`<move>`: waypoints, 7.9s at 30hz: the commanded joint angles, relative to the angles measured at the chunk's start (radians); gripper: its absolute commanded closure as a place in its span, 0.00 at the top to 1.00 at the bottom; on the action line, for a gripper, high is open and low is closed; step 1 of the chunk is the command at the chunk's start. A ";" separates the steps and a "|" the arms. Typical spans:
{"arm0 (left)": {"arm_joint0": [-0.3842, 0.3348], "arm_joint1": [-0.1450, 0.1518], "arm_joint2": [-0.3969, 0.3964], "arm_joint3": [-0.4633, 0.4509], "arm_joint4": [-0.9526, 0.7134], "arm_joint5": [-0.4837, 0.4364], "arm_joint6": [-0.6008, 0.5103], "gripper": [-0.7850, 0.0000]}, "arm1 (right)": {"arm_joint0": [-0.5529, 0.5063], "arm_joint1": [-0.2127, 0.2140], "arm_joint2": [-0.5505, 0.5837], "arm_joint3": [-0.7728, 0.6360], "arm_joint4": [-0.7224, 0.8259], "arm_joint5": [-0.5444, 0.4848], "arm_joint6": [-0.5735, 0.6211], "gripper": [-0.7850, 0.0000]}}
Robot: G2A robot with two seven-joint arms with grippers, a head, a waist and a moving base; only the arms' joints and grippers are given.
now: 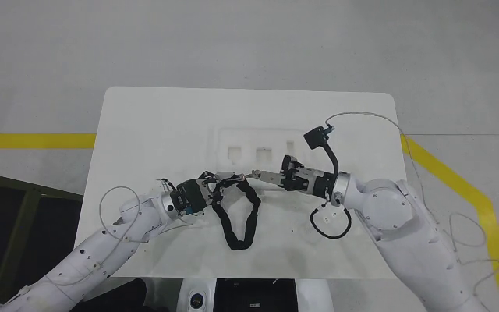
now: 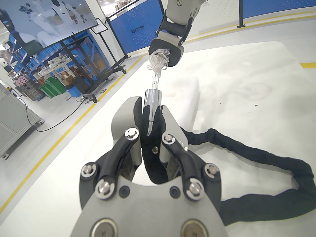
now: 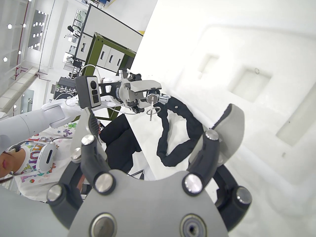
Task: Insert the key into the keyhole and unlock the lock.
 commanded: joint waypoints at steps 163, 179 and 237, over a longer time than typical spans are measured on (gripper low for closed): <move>0.024 -0.122 -0.290 -0.020 -0.158 -0.712 -0.298 0.00 | 0.116 -0.037 -0.113 0.072 -0.439 -0.517 -0.095 0.49; 0.184 -0.070 -0.527 -0.038 -0.093 -0.676 -0.378 0.00 | 0.020 -0.025 -0.025 0.092 -0.404 -0.474 -0.234 1.00; -0.167 -0.098 -0.542 0.285 0.051 -0.541 -0.356 1.00 | -0.057 -0.005 0.257 0.324 -0.909 -0.366 -0.759 1.00</move>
